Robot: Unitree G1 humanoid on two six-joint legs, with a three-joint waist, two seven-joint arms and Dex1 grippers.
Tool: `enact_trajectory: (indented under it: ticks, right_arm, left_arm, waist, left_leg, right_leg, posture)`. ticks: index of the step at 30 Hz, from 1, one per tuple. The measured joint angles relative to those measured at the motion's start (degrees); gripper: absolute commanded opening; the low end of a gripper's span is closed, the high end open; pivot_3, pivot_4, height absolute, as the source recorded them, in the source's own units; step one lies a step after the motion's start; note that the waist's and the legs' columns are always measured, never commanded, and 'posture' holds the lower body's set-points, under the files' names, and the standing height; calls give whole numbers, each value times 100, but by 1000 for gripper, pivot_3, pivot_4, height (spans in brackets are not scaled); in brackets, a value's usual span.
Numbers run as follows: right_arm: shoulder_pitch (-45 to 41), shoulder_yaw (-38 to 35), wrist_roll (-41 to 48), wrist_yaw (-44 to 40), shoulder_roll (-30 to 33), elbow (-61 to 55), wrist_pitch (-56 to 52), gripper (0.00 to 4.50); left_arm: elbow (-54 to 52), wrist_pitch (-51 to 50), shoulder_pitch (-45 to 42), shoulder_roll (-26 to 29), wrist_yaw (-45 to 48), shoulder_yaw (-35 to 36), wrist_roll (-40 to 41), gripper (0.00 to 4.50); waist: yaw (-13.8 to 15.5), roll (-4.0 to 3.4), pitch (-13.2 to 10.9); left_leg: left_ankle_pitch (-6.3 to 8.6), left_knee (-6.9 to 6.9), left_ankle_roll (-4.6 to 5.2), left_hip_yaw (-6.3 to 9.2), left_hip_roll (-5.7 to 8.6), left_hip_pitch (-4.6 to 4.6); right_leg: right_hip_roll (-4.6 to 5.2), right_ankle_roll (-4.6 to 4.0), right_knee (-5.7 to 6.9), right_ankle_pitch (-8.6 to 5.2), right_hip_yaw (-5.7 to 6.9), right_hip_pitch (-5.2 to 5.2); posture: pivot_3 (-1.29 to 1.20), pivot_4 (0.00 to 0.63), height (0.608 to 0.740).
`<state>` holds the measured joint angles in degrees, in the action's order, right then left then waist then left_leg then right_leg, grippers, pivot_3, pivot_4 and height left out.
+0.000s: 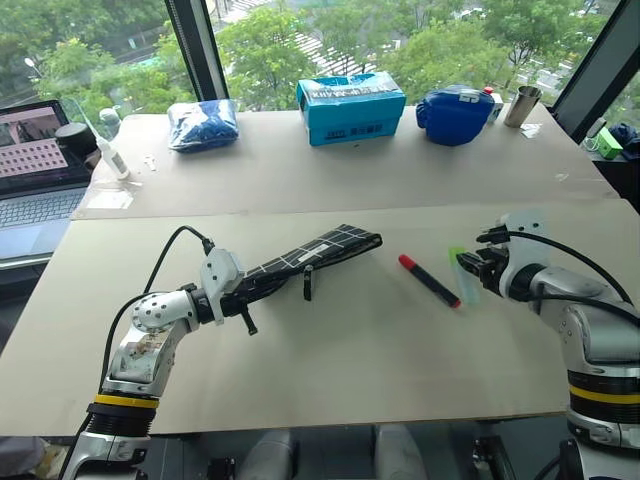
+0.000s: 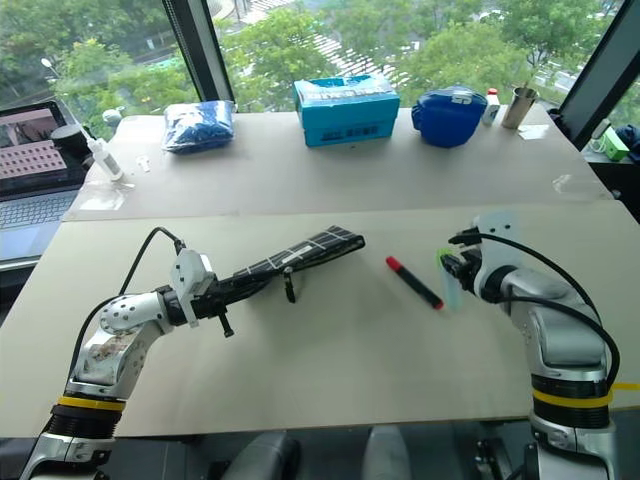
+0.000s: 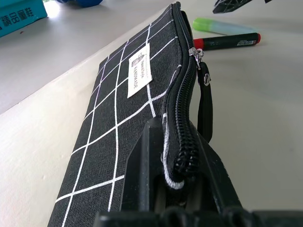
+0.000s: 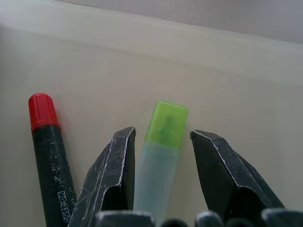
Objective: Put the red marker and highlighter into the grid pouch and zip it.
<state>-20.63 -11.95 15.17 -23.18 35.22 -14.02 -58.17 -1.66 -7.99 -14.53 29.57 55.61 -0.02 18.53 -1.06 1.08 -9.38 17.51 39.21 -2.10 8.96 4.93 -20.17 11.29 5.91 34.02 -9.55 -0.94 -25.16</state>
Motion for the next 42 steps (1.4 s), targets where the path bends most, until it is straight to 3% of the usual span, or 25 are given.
enact_trajectory:
  ticks: [17, 21, 27, 32, 37, 42]
  right_arm:
    - [538, 44, 17, 69, -252, -70, -72, 2092]
    - [616, 134, -57, 85, -215, -135, -15, 1094]
    - [477, 204, -119, 145, -189, 224, 272, 1045]
    - [-107, -127, -322, 405, -169, 871, 1259, 1045]
    - [-304, -169, 312, -1007, 599, -87, 1917, 1045]
    - [-59, 722, 439, -2342, 1600, -1180, 2272, 1045]
  left_arm:
    - [27, -20, -91, -67, -2, 1, 25, 0]
    - [33, -58, -106, -67, -2, 4, 71, 0]
    - [77, -59, -178, -66, 15, 3, 77, 0]
    - [157, -63, -230, -59, 71, 1, 85, 0]
    - [192, -63, -266, -57, 139, -47, 82, 0]
    - [203, -64, -257, -54, 157, -122, 69, 0]
  waist:
    - [6, 1, 1]
    - [9, 8, 6]
    - [17, 15, 9]
    - [18, 5, 3]
    - [-3, 6, 4]
    - [3, 8, 3]
  left_leg:
    - [0, 0, 0, 2, 0, 3]
    - [0, 1, 0, 2, 0, 12]
    - [18, 0, 32, 2, 0, 60]
    - [29, -1, 51, 0, 0, 76]
    - [13, -18, 23, 2, -2, 77]
    - [16, -12, 26, -2, -2, 76]
  right_leg:
    - [0, 0, -1, 0, 1, 6]
    - [0, 1, -2, 0, 2, 14]
    - [0, 2, -9, -1, 3, 68]
    - [0, 5, -9, -3, 2, 77]
    - [-1, 10, -27, -6, 5, 81]
    - [0, 16, -43, -6, 6, 91]
  posture:
    - [0, 150, 740]
    - [0, 150, 740]
    - [0, 150, 740]
    - [0, 150, 740]
    - [0, 150, 740]
    - [0, 150, 740]
